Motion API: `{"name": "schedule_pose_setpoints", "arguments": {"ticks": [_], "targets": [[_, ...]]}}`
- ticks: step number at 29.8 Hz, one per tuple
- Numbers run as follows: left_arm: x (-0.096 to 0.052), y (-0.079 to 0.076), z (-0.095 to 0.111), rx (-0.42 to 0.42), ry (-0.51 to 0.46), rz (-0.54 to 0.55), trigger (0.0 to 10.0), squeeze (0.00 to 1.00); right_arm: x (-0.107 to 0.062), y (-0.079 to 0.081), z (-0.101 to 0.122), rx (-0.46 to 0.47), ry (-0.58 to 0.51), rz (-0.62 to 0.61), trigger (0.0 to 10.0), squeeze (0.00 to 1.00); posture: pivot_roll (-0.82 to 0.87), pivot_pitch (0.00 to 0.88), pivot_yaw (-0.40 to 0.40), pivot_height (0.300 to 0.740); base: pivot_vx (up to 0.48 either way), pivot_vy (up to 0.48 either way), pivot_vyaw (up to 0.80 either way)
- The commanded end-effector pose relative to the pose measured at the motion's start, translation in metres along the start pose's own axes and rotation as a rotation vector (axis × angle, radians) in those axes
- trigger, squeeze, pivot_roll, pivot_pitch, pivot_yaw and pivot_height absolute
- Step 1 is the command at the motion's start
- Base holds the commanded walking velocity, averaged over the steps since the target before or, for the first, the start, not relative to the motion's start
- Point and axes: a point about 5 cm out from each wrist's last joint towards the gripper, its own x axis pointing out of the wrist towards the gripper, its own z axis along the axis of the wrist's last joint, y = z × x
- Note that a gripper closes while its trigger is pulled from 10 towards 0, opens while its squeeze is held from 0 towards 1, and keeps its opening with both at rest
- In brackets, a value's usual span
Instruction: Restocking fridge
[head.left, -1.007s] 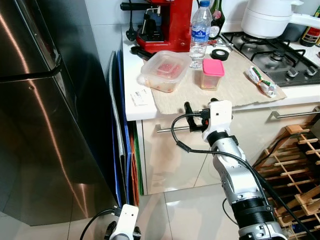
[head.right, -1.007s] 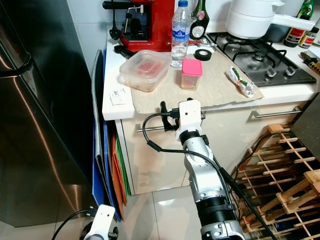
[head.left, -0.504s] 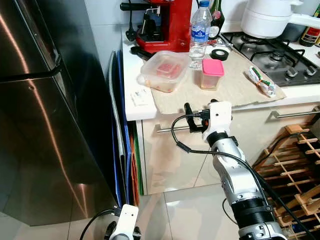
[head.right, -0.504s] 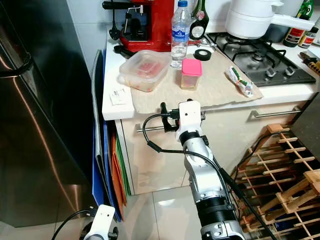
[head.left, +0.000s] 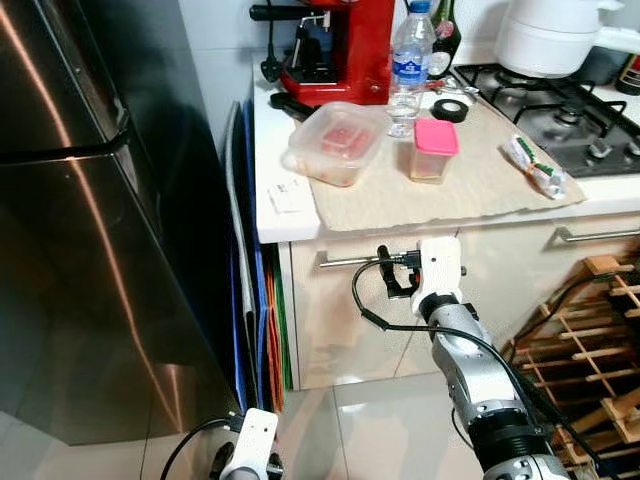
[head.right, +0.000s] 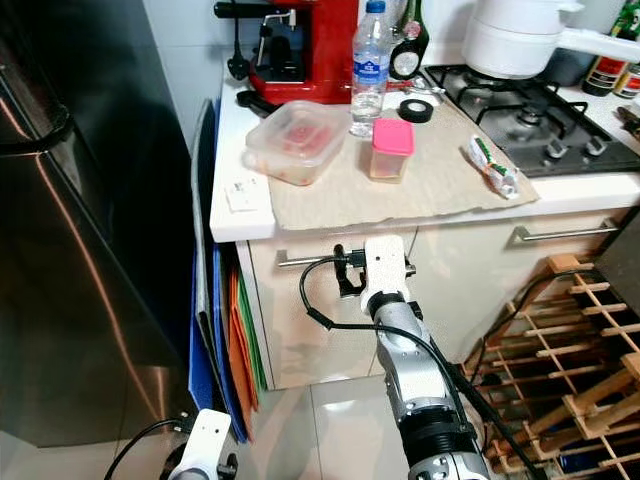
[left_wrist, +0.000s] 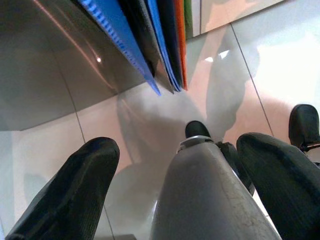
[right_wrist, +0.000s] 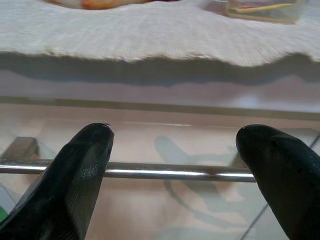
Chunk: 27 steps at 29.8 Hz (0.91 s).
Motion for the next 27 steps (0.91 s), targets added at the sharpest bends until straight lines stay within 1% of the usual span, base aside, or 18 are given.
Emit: {"name": "schedule_pose_setpoints", "arguments": {"ticks": [1, 16, 17, 27], "targets": [[-0.147, 0.007, 0.361, -0.039, -1.371, -0.351, 10.0, 0.00, 0.002, 0.000, 0.005, -0.009, -0.013, 0.001, 10.0, 0.00, 0.07, 0.000, 0.011, 0.740, 0.000, 0.000, 0.00], [-0.147, 0.007, 0.361, -0.039, -1.371, -0.351, 10.0, 0.00, 0.002, 0.000, 0.005, -0.009, -0.013, 0.001, 10.0, 0.00, 0.07, 0.000, 0.011, 0.740, 0.000, 0.000, 0.00], [-0.147, 0.006, 0.361, -0.038, -1.371, -0.353, 10.0, 0.00, 0.000, -0.003, -0.010, -0.022, 0.038, -0.003, 10.0, 0.00, 0.07, 0.000, 0.011, 0.740, 0.000, 0.000, 0.00], [-0.147, 0.006, 0.361, -0.038, -1.371, -0.353, 10.0, 0.00, 0.000, -0.003, -0.010, -0.022, 0.038, -0.003, 10.0, 0.00, 0.07, 0.000, 0.011, 0.740, 0.000, 0.000, 0.00]]}}
